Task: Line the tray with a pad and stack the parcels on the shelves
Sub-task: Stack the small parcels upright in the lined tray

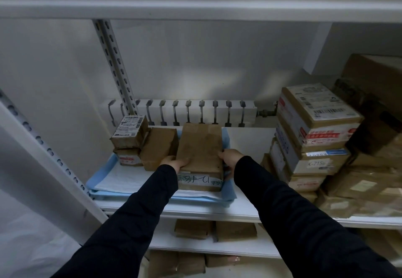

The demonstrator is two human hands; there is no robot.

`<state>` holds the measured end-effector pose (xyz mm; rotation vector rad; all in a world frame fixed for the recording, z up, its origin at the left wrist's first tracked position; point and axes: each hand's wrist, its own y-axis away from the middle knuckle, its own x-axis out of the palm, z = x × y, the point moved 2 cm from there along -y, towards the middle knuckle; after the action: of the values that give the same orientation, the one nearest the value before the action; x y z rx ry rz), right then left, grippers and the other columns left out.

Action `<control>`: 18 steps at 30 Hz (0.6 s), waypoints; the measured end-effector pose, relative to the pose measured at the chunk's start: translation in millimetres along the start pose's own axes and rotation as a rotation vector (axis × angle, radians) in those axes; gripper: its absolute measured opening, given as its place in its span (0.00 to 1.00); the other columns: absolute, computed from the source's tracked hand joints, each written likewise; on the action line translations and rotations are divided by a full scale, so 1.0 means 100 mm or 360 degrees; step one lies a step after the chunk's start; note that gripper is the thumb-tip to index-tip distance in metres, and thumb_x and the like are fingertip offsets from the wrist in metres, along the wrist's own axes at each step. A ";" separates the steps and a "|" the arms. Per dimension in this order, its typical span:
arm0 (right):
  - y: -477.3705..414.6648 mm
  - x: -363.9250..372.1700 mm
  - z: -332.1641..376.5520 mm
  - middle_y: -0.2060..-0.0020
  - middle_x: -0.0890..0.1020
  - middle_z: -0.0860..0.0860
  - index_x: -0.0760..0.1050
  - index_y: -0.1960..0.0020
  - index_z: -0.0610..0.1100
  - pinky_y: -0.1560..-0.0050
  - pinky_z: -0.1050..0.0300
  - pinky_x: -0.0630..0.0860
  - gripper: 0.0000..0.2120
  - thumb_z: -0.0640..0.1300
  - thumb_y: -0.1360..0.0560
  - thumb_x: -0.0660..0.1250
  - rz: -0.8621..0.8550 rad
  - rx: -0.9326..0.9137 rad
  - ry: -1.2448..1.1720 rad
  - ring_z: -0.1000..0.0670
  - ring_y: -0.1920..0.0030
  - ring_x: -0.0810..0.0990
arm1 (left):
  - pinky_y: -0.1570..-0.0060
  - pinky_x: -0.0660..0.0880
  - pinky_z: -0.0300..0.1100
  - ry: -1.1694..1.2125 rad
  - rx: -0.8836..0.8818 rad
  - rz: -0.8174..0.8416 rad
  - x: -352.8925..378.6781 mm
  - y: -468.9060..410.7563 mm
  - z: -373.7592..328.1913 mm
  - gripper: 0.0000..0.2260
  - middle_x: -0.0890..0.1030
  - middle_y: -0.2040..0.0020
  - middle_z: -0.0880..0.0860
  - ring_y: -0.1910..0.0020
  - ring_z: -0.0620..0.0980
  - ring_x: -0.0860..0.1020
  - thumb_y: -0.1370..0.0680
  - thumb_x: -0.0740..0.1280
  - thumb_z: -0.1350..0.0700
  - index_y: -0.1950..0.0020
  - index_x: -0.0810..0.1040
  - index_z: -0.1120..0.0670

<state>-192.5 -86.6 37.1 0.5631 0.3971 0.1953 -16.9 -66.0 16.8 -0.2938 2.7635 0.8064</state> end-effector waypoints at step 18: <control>1.24 -0.47 0.51 0.52 0.79 0.48 0.78 0.42 0.40 0.58 0.64 0.72 0.12 0.40 0.21 0.59 -0.0534 -0.1040 -0.0235 0.53 0.53 0.75 | 0.40 0.68 0.39 0.0524 0.0694 -0.0157 0.66 0.89 -0.88 0.12 0.74 0.47 0.53 0.44 0.52 0.74 0.21 0.60 0.62 0.38 0.74 0.60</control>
<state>-222.6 -21.5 160.1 -0.1354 0.2570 -0.0447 -118.7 -49.5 113.9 -0.5068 3.0977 0.1240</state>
